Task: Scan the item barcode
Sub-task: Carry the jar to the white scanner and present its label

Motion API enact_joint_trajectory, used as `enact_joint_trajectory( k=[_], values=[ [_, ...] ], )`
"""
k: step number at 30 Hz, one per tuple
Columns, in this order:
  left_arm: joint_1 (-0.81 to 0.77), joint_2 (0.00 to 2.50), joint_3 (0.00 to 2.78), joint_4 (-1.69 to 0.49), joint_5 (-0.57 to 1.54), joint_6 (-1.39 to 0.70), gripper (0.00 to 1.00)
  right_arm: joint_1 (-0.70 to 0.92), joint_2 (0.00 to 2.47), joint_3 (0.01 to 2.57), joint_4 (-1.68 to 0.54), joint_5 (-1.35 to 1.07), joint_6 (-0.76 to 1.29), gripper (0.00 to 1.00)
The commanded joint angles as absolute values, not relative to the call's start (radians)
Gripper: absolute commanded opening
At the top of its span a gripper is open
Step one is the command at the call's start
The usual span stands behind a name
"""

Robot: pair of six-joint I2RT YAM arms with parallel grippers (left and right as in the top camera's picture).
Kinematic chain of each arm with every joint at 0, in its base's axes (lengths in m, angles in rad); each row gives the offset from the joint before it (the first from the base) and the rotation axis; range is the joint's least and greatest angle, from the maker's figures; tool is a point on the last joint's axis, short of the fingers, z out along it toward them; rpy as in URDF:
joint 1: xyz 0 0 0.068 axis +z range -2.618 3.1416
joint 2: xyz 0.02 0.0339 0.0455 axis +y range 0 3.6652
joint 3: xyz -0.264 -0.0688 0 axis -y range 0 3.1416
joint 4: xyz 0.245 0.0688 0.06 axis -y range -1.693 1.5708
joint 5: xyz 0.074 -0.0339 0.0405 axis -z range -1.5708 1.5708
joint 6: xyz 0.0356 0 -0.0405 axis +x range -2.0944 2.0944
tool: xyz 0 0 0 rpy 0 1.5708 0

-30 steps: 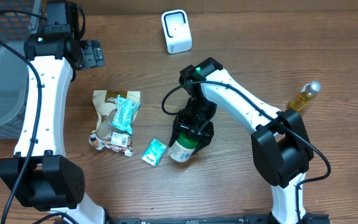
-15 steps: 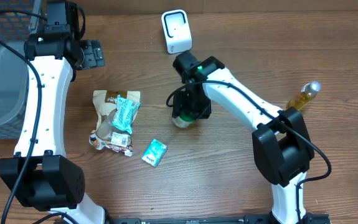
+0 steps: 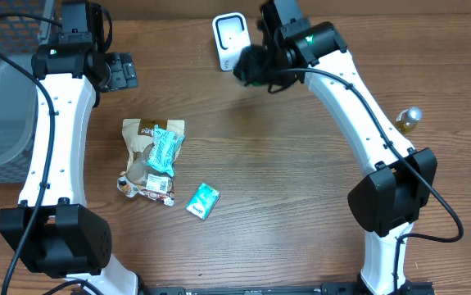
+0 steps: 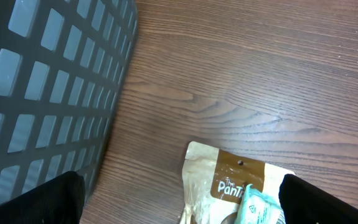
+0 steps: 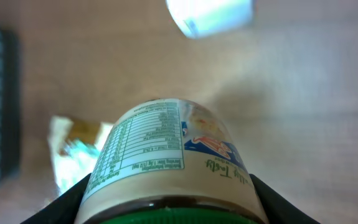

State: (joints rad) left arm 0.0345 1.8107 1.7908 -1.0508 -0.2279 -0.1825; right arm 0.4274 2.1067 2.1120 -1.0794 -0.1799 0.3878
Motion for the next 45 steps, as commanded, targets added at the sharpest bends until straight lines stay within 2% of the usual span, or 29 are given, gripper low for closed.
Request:
enact_joint_trajectory(
  k=[1, 18, 22, 45],
  values=[
    [0.032, 1.795, 1.809, -1.049, -0.235, -0.168, 0.99, 0.439, 2.102, 2.111, -1.003, -0.174, 0.376, 0.04],
    [0.032, 1.795, 1.809, -1.050, -0.235, -0.168, 0.99, 0.436, 2.303, 2.065, -0.357, 0.072, 0.361, 0.05],
    [0.032, 1.795, 1.809, -1.050, -0.235, -0.168, 1.00, 0.435, 2.351, 2.065, -0.269, 0.143, 0.361, 0.08],
    [0.032, 1.795, 1.809, -1.050, -0.235, -0.168, 1.00, 0.435, 2.574, 2.065, 0.159, 0.141, 0.362, 0.09]
  ],
)
